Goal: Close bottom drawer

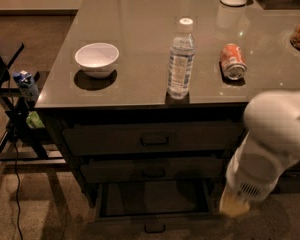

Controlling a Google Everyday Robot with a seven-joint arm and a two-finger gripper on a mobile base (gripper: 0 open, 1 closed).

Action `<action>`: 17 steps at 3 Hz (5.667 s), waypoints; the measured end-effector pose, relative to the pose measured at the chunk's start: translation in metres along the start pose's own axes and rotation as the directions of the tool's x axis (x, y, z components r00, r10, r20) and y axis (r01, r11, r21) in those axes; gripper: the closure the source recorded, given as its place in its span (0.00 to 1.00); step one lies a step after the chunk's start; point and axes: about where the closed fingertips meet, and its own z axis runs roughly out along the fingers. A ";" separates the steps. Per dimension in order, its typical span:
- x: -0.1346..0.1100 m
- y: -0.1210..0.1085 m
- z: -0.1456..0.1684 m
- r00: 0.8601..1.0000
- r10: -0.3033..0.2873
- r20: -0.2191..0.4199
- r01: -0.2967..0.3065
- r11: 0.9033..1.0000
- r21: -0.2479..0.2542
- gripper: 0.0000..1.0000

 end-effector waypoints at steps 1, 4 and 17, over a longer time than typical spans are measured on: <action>0.027 0.034 0.089 0.996 0.045 -0.072 -0.056 0.986 -0.156 1.00; 0.048 0.059 0.209 0.980 0.138 -0.142 -0.179 0.926 -0.332 1.00; 0.035 -0.098 0.488 0.875 0.468 0.121 -0.406 0.847 -0.343 1.00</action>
Offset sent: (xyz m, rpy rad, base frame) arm -0.0404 0.0051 -0.0681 0.0055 0.1392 -0.0231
